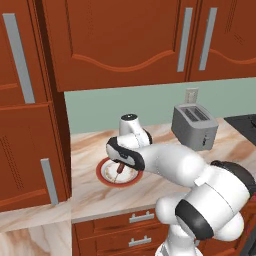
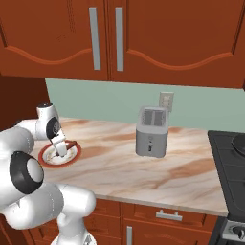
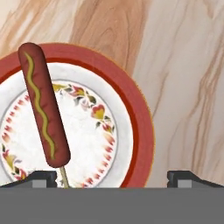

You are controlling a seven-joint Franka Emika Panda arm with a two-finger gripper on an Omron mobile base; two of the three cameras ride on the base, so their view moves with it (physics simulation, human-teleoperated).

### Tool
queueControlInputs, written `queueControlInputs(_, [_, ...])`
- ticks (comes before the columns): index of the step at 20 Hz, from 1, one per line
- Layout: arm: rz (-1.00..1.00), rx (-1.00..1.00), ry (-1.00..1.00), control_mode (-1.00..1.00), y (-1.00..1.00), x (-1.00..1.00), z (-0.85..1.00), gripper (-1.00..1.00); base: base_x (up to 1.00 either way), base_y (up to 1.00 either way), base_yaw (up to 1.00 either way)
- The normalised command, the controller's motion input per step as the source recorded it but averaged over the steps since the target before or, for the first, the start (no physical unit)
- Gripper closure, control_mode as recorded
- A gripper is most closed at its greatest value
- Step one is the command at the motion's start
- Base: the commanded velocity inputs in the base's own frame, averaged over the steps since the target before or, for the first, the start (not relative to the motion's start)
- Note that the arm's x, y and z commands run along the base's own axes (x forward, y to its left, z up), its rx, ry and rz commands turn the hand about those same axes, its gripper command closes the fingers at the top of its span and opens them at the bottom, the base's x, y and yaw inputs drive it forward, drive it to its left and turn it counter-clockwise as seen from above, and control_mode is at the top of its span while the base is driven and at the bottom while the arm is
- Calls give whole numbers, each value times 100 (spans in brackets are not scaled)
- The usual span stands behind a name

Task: Place the cold items (peach and lime) from the fridge in one tupperware on the dining counter. Place the warm items (kebab skewer and hot dog) in the stove area in another tupperware.

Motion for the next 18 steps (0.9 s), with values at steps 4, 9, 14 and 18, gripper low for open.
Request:
queueControlInputs(4, [-6,0,2,-100,7,16,-31,-100,0,0,0])
queueControlInputs(9, [-3,0,0,-100,6,19,-29,-100,0,0,0])
queueControlInputs(14, [0,0,0,-100,1,14,-31,-100,0,0,0])
queueControlInputs(18, [0,0,0,-100,2,16,-24,-100,0,0,0])
